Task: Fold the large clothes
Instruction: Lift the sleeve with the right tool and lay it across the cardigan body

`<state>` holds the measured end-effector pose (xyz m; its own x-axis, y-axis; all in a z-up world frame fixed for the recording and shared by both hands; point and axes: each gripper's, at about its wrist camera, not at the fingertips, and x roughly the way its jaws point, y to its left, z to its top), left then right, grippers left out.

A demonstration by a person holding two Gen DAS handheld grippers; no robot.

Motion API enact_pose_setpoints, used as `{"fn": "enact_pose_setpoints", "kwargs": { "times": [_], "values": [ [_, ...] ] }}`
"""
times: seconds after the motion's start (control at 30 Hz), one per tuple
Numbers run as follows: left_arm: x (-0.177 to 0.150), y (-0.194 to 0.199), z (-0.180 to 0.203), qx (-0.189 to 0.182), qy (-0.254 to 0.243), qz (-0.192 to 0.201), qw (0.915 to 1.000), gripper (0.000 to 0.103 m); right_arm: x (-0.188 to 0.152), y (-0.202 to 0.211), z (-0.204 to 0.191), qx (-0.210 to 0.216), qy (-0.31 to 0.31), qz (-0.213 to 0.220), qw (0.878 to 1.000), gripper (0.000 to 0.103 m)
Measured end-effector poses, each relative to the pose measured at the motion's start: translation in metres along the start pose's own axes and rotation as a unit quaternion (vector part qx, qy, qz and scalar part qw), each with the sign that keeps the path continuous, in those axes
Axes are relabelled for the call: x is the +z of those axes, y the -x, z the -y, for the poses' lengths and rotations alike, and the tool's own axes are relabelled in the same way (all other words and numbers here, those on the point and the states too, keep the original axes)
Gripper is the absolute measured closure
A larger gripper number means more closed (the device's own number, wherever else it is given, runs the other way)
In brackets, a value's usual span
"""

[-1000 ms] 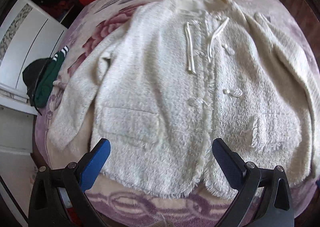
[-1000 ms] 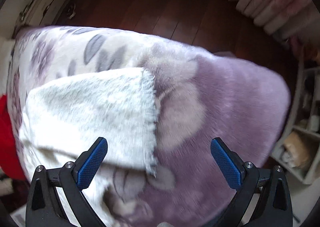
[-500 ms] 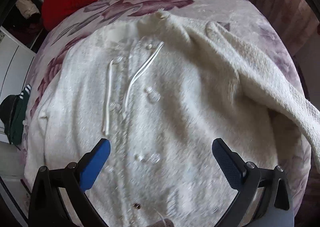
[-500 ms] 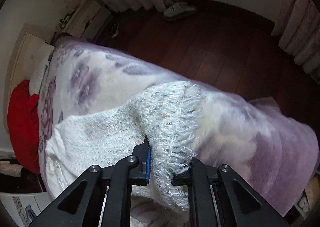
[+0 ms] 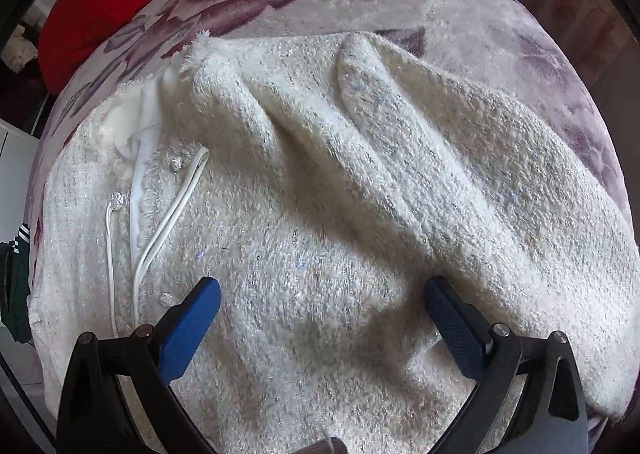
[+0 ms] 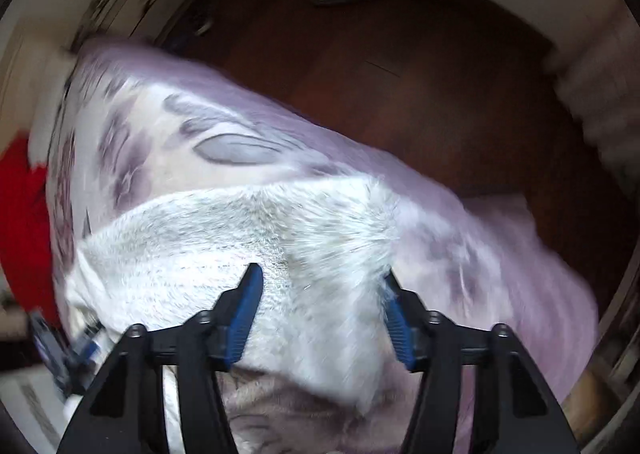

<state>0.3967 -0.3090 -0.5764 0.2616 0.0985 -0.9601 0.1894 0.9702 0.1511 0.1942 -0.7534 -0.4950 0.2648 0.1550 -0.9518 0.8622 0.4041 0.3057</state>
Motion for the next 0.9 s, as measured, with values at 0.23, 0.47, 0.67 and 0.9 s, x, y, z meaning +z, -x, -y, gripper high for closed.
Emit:
{"fn": "enact_pose_setpoints", "kwargs": {
  "times": [0.23,0.47,0.67,0.9],
  "values": [
    [-0.001,-0.006,-0.002,0.007,-0.011,-0.002,0.9999,0.0,-0.082,-0.058,0.043,0.197,-0.212,-0.049,0.956,0.036],
    [-0.008,-0.003,-0.005,0.009,-0.017,0.011,0.9998,0.0,-0.078,-0.104,0.021,0.269,-0.25,0.119,0.922,0.059],
    [0.002,0.01,-0.015,-0.004,0.014,0.029,0.9995,0.0,-0.045,-0.098,-0.019,0.232,-0.16,0.137,0.95,0.093],
    [0.024,-0.022,0.003,-0.011,0.04,0.002,0.9991,0.0,-0.008,-0.02,-0.064,0.23,-0.029,0.153,0.961,0.093]
  ]
}}
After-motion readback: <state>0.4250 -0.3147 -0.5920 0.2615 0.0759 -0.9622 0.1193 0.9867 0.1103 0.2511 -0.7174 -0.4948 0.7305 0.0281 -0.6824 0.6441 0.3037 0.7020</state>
